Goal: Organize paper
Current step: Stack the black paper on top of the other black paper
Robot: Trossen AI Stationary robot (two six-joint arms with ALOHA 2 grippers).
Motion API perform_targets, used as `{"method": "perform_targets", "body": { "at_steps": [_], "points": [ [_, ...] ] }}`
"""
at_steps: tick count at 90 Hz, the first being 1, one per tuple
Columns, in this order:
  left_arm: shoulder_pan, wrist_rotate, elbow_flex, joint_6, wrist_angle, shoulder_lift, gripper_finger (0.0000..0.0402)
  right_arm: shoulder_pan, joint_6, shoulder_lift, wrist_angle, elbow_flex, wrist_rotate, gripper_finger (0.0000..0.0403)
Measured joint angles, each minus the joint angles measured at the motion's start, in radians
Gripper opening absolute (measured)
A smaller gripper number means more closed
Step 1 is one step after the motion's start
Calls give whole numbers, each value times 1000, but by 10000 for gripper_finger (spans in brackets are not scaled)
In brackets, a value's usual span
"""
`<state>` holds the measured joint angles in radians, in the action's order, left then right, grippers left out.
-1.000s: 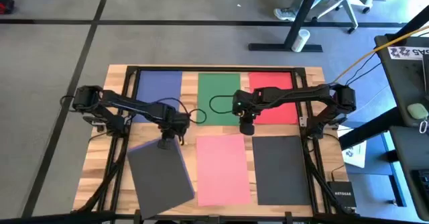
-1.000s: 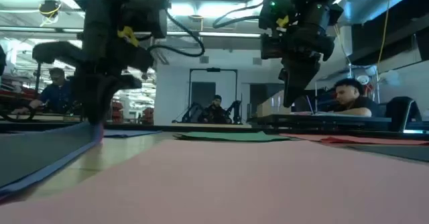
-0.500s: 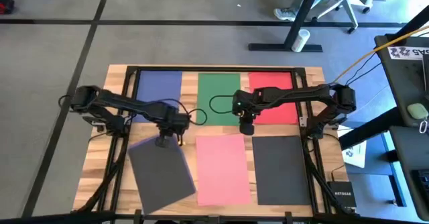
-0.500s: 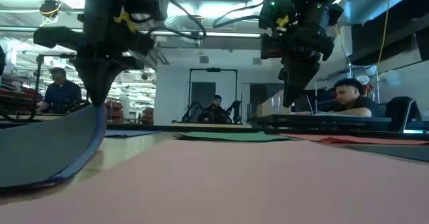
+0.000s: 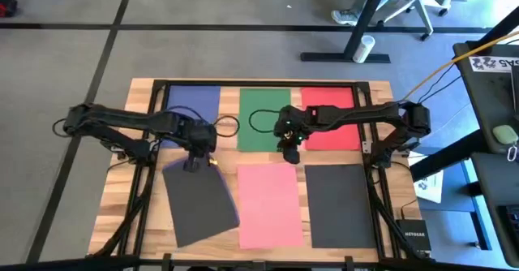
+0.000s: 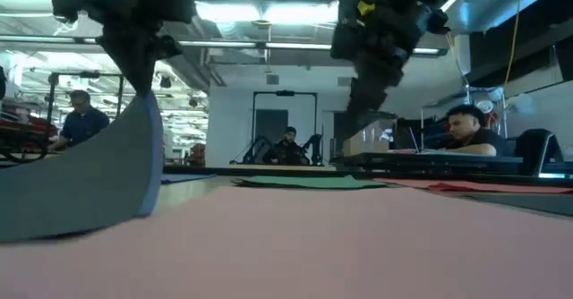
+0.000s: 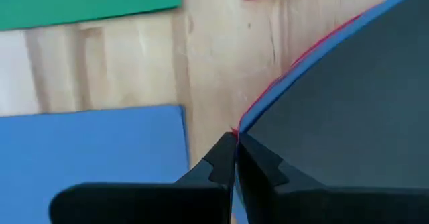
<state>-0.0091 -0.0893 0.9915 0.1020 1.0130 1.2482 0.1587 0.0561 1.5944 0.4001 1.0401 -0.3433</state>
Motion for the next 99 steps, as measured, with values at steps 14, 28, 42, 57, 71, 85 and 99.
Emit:
{"method": "perform_targets", "body": {
  "at_steps": [14,28,42,57,71,85,99],
  "points": [
    [19,3,0,-21,-2,-20,0,-64,87,18,-248,0,-56,74],
    [25,3,-1,-22,-13,-19,0,-134,233,108,-577,1,-64,74],
    [25,3,-1,-17,-23,-19,0,-162,319,256,-745,63,-57,74],
    [25,3,-1,-17,-42,-18,0,-172,340,428,-738,230,-71,74],
    [25,3,-3,-18,-55,-18,0,-173,344,535,-689,392,-103,74],
    [25,3,-3,-15,-55,-18,0,-171,341,587,-658,468,-120,74],
    [24,3,-3,-11,-53,-18,0,-165,356,612,-622,484,-72,74]
  ]
}}
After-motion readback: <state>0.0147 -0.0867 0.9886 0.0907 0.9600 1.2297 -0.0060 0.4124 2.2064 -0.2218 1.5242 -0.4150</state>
